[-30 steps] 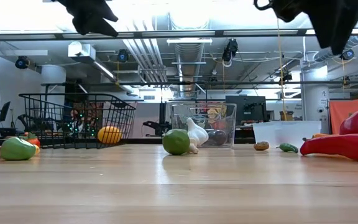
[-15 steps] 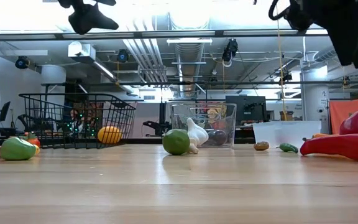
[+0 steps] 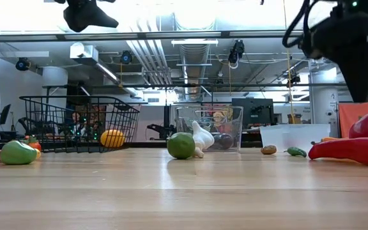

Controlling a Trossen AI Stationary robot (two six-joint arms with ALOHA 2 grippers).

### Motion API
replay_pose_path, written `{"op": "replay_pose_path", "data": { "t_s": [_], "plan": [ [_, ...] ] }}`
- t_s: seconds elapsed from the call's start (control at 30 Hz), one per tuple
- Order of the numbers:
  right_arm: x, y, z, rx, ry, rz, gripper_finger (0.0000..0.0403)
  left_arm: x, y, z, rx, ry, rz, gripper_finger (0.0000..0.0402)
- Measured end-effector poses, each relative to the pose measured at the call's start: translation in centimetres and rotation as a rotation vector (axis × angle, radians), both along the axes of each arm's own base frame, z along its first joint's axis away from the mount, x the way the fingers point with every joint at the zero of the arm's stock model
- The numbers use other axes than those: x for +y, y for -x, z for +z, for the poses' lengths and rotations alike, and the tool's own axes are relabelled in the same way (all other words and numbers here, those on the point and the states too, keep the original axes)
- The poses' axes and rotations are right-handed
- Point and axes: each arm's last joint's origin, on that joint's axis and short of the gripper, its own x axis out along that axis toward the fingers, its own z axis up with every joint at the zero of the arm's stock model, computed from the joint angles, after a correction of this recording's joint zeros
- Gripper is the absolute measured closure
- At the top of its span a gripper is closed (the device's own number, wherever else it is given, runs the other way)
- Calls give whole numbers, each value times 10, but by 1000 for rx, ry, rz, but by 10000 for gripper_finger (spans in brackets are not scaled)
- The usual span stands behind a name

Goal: Sort produce into baskets
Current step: Put the red tomato into the black wire basket

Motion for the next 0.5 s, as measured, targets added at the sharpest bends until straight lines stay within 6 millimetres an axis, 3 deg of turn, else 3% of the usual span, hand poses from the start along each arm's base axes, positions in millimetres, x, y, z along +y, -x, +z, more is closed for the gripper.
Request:
{"op": "replay_pose_path", "data": {
  "t_s": [0.5],
  "plan": [
    [-1, 7, -24, -31, -17, -65, 73, -7, -17, -16, 61, -61, 7, 133]
  ]
}}
